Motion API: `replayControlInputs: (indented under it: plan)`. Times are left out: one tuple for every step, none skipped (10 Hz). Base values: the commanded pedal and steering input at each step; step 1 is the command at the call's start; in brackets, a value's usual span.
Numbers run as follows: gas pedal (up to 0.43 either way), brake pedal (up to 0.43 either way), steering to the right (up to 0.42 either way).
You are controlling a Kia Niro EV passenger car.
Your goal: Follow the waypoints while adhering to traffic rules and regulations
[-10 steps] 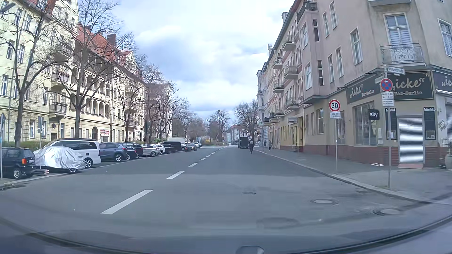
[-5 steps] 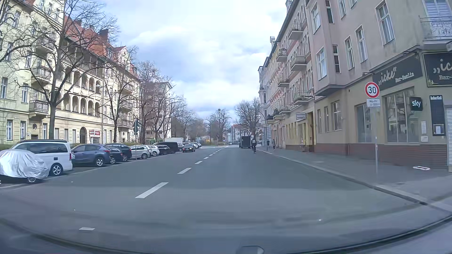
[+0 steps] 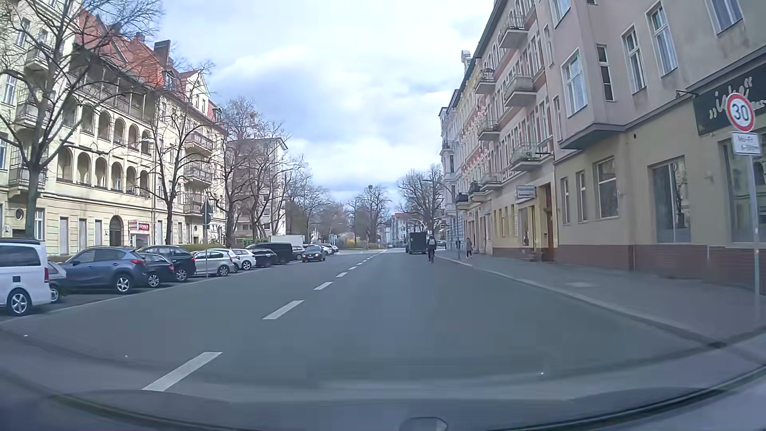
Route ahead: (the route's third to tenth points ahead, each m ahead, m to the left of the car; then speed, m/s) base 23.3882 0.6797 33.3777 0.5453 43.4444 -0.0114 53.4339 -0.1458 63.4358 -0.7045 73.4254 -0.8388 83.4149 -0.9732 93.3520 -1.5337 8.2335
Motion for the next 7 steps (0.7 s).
replayControlInputs:
  plan:
    - [0.039, 0.000, 0.002]
    - [0.039, 0.000, 0.003]
    - [0.028, 0.000, 0.003]
    - [0.028, 0.000, 0.003]
    - [0.028, 0.000, 0.003]
    - [0.028, 0.000, 0.003]
    - [0.020, 0.000, 0.002]
